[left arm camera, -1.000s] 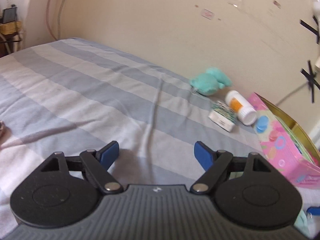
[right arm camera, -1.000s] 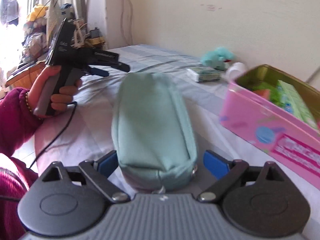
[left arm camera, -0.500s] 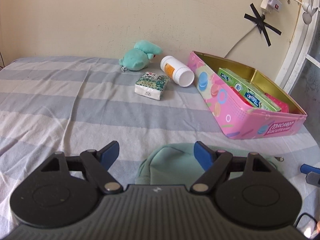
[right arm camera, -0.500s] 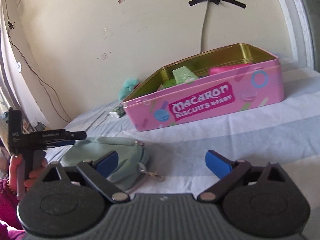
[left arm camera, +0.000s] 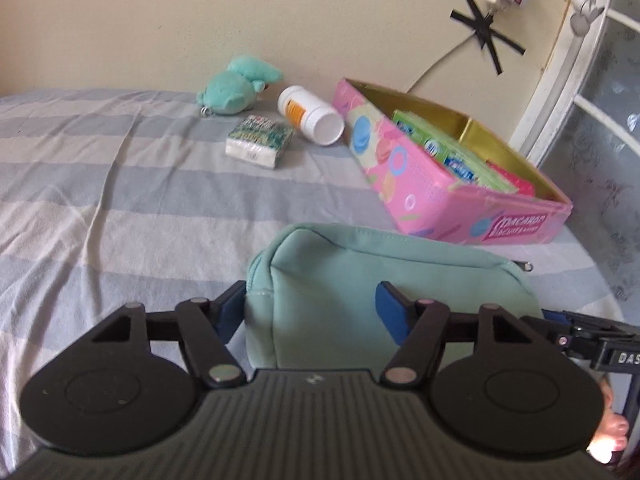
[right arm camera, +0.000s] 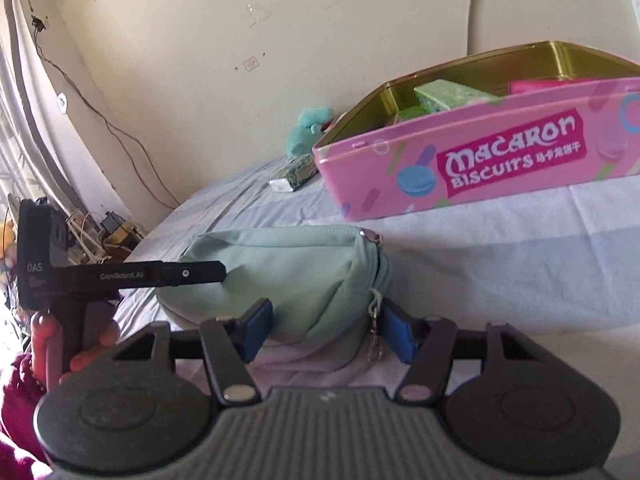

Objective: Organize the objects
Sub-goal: 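Lower the pencil case into the tin and open the right gripper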

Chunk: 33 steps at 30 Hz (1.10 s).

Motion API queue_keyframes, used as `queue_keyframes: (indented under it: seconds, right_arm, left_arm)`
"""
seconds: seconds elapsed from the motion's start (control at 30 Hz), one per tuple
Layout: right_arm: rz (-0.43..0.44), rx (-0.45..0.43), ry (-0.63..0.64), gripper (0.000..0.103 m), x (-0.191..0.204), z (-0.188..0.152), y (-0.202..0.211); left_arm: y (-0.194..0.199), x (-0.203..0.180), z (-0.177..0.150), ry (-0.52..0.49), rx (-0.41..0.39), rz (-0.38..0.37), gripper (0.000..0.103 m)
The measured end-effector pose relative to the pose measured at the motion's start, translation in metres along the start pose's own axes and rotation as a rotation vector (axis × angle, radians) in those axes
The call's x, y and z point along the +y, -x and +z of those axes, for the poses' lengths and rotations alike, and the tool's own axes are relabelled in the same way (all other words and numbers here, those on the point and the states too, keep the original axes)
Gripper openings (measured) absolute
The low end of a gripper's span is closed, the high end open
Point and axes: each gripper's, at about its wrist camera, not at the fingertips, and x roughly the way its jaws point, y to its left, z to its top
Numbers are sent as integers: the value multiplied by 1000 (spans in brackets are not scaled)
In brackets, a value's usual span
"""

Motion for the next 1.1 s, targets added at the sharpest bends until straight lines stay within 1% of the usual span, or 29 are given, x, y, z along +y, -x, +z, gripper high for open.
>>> queue_keyframes:
  seconds: [0.03,0.1,0.17,0.2,0.27,0.37,0.47,0.57,0.63,0.67,0.7,0.73,0.8,0.97,1.1]
  right_arm:
    - [13,-41,-8,52,-4,8,10]
    - [31,-139,0,51,-6,26,30]
    - [10,-237,30,51,-8,44,47]
    - [-8,-278,45,51,-10,52,52]
    - [-76,-361,63,51,-18,68,60]
    - [-163,-427,34,53,-44,85,60]
    - [-247,-409,-11,54,-73,97,45]
    - [-332,-373,-23,59,-90,105,20]
    - [-384,-376,6,74,-94,108,4]
    - [-413,-382,23,77,-95,105,0]
    - [-424,-378,38,81,-95,102,-2]
    - [-422,-377,53,83,-95,100,-2]
    - [-425,-392,69,90,-94,92,2]
    - [-460,-478,152,90,-77,85,11]
    - [-443,-499,173,90,-69,79,13]
  left_arm:
    - [6,-4,8,-4,-29,-22,69]
    - [15,-21,28,-41,-99,-52,69]
    - [16,-44,50,-90,-166,-67,69]
    - [13,-55,62,-116,-192,-70,69]
    - [-1,-79,83,-177,-237,-81,69]
    - [-41,-114,112,-258,-259,-79,69]
    - [-90,-147,132,-318,-242,-41,70]
    - [-140,-168,150,-297,-208,-6,73]
    - [-170,-176,159,-271,-175,23,73]
    - [-181,-178,161,-251,-153,40,72]
    - [-189,-180,163,-236,-139,51,73]
    - [-193,-182,163,-226,-135,56,73]
    - [-191,-183,161,-219,-151,57,74]
    - [-165,-181,147,-209,-169,54,74]
    - [-132,-180,124,-231,-178,86,74]
